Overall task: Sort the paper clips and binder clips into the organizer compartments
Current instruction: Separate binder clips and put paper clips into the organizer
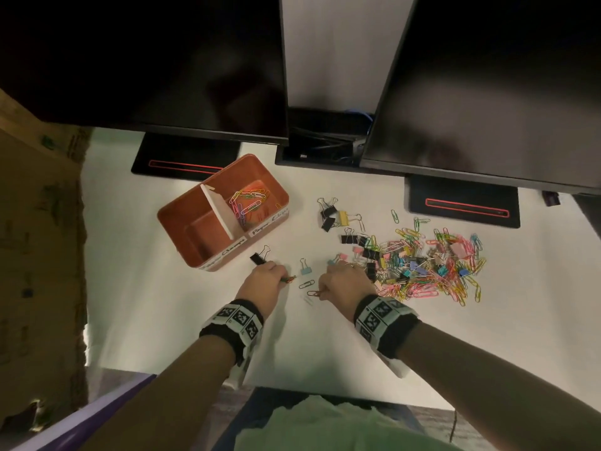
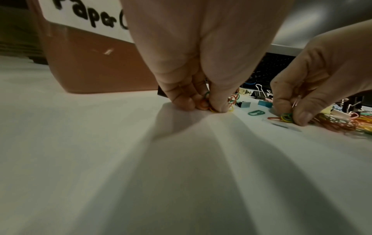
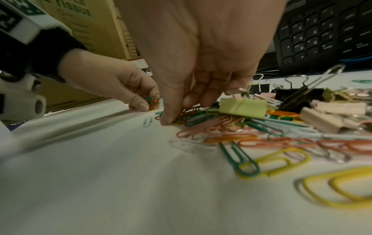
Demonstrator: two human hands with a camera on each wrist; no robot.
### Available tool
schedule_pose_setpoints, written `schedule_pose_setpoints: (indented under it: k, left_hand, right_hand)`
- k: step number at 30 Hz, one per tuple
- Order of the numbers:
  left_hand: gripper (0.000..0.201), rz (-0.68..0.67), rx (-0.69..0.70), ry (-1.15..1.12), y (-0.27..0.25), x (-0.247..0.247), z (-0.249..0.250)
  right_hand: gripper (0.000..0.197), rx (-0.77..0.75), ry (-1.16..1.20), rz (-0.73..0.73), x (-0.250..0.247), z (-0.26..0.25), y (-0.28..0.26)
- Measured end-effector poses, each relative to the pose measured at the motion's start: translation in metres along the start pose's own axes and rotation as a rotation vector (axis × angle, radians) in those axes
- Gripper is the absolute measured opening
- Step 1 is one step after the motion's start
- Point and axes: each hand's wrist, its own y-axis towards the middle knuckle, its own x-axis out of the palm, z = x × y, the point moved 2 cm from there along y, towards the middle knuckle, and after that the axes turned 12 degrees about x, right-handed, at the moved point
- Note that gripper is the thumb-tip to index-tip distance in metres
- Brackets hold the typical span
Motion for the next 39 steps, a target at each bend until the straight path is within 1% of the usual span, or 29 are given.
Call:
schedule_pose_setpoints:
  k: [4,7,9,15,20,22,24,26,28,29,31,33,35,37,39]
  left_hand:
    - [0.012,-0.005,0.002,0.004,0.0,0.0,0.0]
    - [0.013,-0.022,-0.004,0.006,0.0,0.0,-0.001]
    - [0.014,-0.027,-0.003,0.006,0.0,0.0,-0.001]
    - [0.014,-0.036,-0.003,0.009,0.0,-0.001,-0.001]
    - [0.016,-0.054,-0.036,-0.033,0.001,-0.006,0.002]
    - [0.015,-0.031,-0.036,-0.071,0.0,-0.014,0.008]
    - [0.012,0.032,0.012,-0.098,-0.002,-0.029,0.019]
    - [0.008,0.15,0.077,-0.107,-0.005,-0.055,0.03]
    - [0.006,0.275,0.087,-0.099,-0.006,-0.088,0.036]
    - [0.008,0.323,0.063,-0.092,-0.004,-0.105,0.035]
    - [0.013,0.386,-0.03,-0.078,0.005,-0.134,0.026]
    - [0.022,0.394,-0.142,-0.119,0.018,-0.154,0.014]
    - [0.034,0.331,-0.23,-0.185,0.03,-0.164,0.004]
    - [0.044,0.257,-0.25,-0.121,0.037,-0.167,0.001]
    - [0.047,0.248,-0.198,-0.013,0.037,-0.168,0.006]
  right_hand:
    - [0.019,-0.052,0.118,-0.063,-0.001,0.0,0.002]
    - [0.018,-0.086,0.079,-0.068,-0.002,-0.002,0.003]
    - [0.023,-0.072,0.047,-0.082,-0.004,-0.004,0.004]
    - [0.024,-0.045,-0.057,-0.125,-0.007,-0.006,0.009]
    - [0.021,-0.099,-0.111,-0.146,-0.006,-0.006,0.011]
    - [0.021,-0.118,-0.085,-0.16,-0.01,-0.005,0.011]
    - [0.021,-0.126,-0.028,-0.157,-0.021,-0.005,0.011]
    - [0.021,-0.134,0.06,-0.118,-0.039,-0.007,0.009]
    - [0.02,-0.163,0.144,-0.035,-0.065,-0.014,0.009]
    - [0.019,-0.179,0.191,0.015,-0.08,-0.02,0.01]
    - [0.015,-0.203,0.288,0.126,-0.111,-0.037,0.017]
    - [0.012,-0.188,0.357,0.223,-0.137,-0.059,0.032]
    - [0.013,-0.118,0.39,0.263,-0.153,-0.082,0.057]
    - [0.021,-0.014,0.372,0.214,-0.155,-0.097,0.08]
    - [0.032,0.008,0.39,0.191,-0.15,-0.099,0.09]
